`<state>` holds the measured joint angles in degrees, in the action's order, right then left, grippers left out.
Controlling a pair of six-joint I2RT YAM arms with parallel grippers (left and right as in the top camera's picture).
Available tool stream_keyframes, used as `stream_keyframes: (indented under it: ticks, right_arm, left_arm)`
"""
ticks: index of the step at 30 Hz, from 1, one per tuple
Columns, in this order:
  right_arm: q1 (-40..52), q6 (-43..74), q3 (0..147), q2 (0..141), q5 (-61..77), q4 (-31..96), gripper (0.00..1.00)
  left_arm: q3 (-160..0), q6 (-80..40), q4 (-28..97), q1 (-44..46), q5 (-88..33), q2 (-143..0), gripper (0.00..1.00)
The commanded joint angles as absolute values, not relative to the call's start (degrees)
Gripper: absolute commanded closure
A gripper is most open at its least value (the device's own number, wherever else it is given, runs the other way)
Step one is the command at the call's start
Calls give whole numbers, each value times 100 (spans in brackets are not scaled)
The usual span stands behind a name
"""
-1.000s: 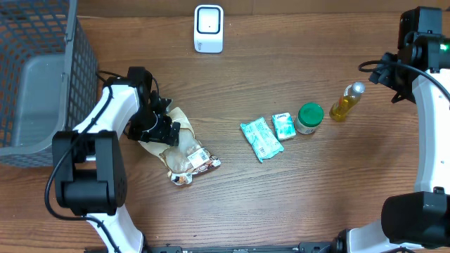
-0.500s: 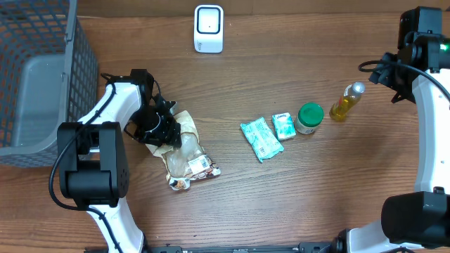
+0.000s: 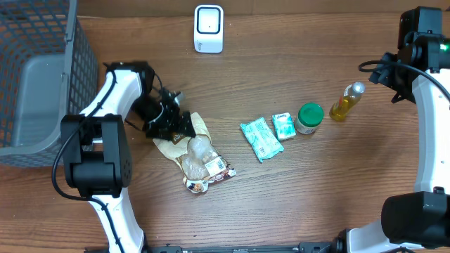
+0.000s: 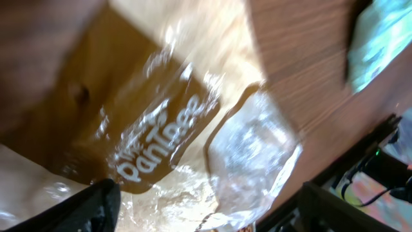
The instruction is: Scan the item barcode
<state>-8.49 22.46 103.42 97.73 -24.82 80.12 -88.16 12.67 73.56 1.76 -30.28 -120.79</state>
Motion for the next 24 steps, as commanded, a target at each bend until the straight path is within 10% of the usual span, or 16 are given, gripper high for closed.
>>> stream_keyframes:
  ticks: [1, 9, 24]
  right_arm:
    - [-849, 2292, 10385, 9769, -2495, 7983, 0]
    - [-849, 2292, 10385, 9769, -2495, 7983, 0]
    - [-849, 2292, 10385, 9769, -2495, 7983, 0]
  left_arm:
    - [-9102, 1369, 7354, 185, -2932, -11743, 4]
    - [-8910, 587, 6453, 189, -843, -11625, 0]
    - [-7658, -58, 5852, 193, -904, -11627, 7]
